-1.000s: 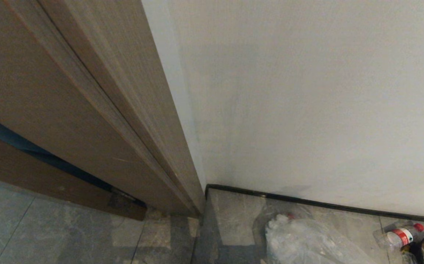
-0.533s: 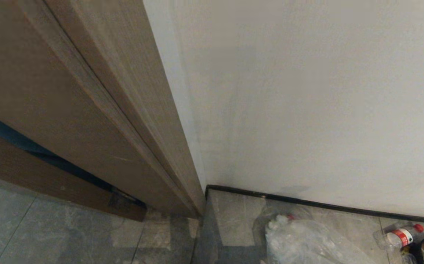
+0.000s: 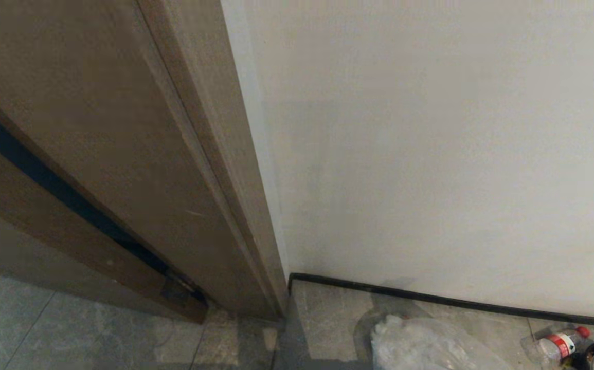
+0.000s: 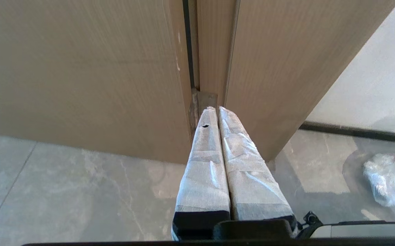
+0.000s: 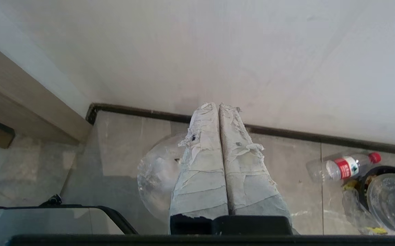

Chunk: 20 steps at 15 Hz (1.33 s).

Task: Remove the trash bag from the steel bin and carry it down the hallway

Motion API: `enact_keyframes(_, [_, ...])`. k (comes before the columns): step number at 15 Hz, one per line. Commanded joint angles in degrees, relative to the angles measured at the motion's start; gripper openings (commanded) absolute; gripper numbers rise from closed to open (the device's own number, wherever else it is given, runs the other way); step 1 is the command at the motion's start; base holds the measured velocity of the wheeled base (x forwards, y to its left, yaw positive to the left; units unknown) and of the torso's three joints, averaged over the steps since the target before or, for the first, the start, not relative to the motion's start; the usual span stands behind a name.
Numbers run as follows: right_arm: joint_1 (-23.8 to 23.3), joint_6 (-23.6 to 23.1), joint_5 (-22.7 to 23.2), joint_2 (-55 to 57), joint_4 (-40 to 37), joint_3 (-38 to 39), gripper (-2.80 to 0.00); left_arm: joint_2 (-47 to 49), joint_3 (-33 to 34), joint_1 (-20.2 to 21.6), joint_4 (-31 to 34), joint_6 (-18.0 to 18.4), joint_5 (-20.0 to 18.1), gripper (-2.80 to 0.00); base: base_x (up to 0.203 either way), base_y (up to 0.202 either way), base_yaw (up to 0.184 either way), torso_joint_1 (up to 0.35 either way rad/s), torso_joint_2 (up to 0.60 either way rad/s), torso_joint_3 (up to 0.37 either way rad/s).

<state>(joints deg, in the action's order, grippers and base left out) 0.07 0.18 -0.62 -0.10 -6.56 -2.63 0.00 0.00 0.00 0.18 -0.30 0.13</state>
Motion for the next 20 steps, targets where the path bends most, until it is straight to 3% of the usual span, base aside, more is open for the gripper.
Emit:
enact_keyframes(1, [0.0,0.0,0.0,0.0,0.1,0.0,-2.8,0.0,0.0,0.0,0.0,0.0,0.0,-2.8,0.0,0.0,0.0,0.006,0.01,0.204])
enact_keyframes(20, [0.0,0.0,0.0,0.0,0.1,0.0,-2.8,0.0,0.0,0.0,0.0,0.0,0.0,-2.8,0.0,0.0,0.0,0.001,0.0,0.197])
